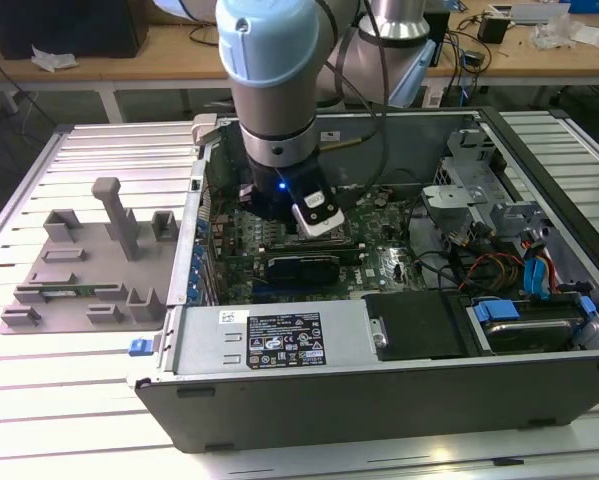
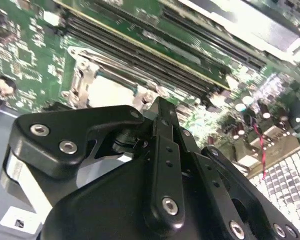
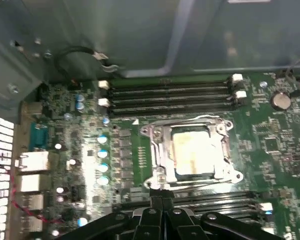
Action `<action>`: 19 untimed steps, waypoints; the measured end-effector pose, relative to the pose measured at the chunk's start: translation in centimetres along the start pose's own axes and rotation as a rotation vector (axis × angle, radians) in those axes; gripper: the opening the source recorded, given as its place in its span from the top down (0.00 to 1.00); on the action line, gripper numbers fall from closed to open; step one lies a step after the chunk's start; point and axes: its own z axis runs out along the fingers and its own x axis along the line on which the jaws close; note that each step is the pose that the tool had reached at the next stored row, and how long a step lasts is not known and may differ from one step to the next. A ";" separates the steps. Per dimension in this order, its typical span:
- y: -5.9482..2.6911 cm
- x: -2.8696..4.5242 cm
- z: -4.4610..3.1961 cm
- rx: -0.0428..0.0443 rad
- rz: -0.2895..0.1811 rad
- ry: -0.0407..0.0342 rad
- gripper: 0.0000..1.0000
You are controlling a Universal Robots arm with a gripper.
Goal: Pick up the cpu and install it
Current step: 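Install the second cpu locking lever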
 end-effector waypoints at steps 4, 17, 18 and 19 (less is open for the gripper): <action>0.42 -1.94 0.21 0.0052 0.000 0.0006 0.89; 4.95 -3.47 1.50 0.0834 -0.005 -0.0043 0.89; 4.97 -3.49 1.50 0.0838 -0.006 -0.0044 0.89; 4.97 -3.49 1.50 0.0839 -0.006 -0.0045 0.89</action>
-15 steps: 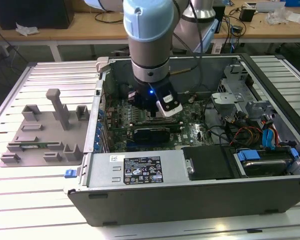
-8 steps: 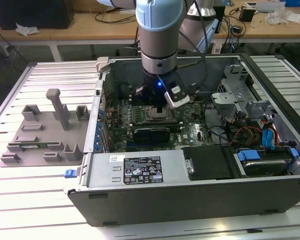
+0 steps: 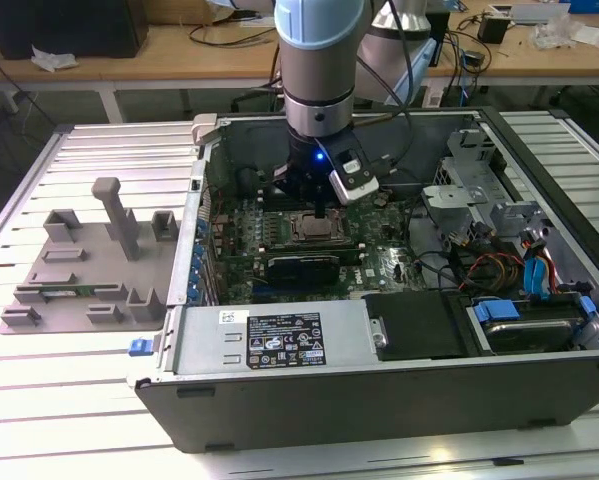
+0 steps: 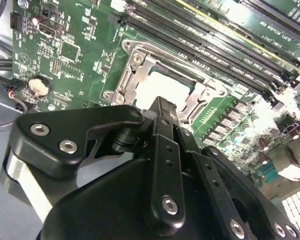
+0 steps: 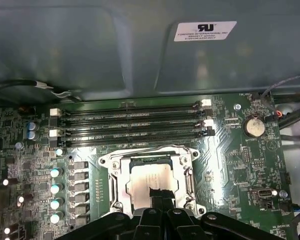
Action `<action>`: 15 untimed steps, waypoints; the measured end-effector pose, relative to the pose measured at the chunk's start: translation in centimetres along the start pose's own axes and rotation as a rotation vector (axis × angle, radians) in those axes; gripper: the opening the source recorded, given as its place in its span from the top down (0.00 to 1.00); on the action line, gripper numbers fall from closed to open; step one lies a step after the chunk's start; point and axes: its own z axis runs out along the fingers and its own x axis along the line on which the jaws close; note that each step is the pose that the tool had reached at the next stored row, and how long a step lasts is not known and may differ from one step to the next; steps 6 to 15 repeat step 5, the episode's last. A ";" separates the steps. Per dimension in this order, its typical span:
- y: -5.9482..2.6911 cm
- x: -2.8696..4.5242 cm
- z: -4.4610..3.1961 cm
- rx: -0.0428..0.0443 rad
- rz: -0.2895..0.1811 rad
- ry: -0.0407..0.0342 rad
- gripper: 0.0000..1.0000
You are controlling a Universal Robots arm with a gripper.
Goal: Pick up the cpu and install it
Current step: 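Install the second cpu locking lever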
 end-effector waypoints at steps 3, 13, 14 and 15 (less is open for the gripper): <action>0.01 -0.02 0.00 0.0001 0.000 0.0000 0.89; 0.01 -0.02 0.00 0.0001 0.000 0.0000 0.89; 0.01 -0.02 0.00 0.0001 0.000 0.0000 0.89; 0.01 -0.02 0.00 0.0001 0.000 0.0000 0.89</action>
